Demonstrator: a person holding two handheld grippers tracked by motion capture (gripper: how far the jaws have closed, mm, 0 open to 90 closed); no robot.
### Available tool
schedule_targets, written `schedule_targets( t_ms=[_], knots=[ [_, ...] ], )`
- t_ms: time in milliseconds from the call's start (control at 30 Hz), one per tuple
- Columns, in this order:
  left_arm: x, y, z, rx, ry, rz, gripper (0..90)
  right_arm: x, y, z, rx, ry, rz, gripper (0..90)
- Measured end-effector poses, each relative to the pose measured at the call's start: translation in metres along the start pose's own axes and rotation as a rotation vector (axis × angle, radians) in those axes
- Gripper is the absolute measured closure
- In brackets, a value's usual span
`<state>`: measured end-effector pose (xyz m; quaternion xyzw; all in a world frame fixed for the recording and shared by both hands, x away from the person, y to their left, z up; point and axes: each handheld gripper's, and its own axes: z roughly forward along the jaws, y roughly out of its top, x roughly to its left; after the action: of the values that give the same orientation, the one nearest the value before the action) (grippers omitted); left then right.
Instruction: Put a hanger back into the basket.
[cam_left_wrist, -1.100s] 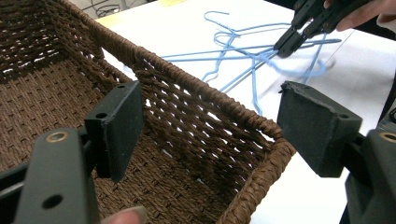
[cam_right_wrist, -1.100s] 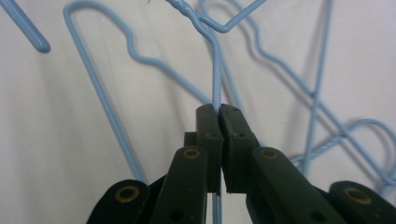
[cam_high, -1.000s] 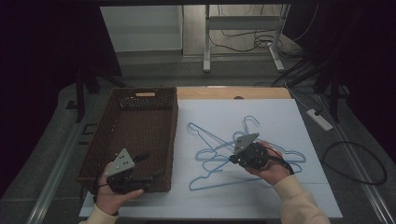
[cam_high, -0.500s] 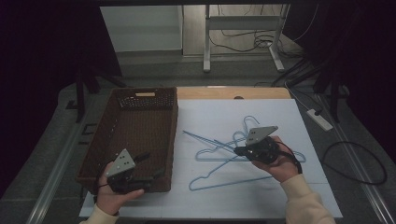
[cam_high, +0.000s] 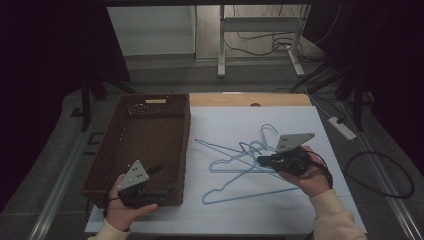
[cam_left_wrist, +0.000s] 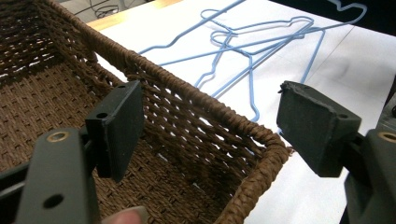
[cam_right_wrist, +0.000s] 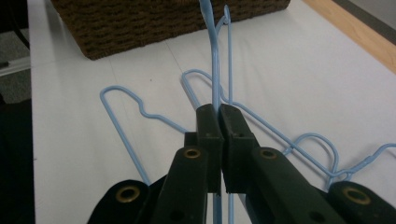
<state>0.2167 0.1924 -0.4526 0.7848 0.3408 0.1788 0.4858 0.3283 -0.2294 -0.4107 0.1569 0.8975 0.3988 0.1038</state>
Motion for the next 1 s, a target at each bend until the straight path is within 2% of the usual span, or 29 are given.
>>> schedule_targets(
  t_ms=[333,500,567,633,900,1000],
  knots=[
    [-0.004,0.006,0.001,-0.001,0.003,0.012,24.2,0.005,-0.006,-0.016,-0.087,0.020,0.023,88.0],
    [-0.012,0.019,0.005,-0.001,-0.008,0.038,24.2,0.008,-0.009,-0.020,-0.109,0.042,0.020,88.0],
    [-0.013,0.023,0.007,-0.003,-0.014,0.044,24.2,0.007,-0.009,-0.021,-0.101,0.043,0.021,88.0],
    [-0.017,0.033,0.012,-0.005,-0.024,0.058,24.4,0.007,-0.010,-0.024,-0.110,0.048,0.026,88.0],
    [-0.023,0.052,0.025,0.005,-0.051,0.076,25.0,0.008,-0.013,-0.034,-0.121,0.060,0.031,88.0],
    [-0.027,0.064,0.034,0.017,-0.067,0.105,25.0,0.007,-0.013,-0.039,-0.129,0.067,0.031,88.0]
  ],
)
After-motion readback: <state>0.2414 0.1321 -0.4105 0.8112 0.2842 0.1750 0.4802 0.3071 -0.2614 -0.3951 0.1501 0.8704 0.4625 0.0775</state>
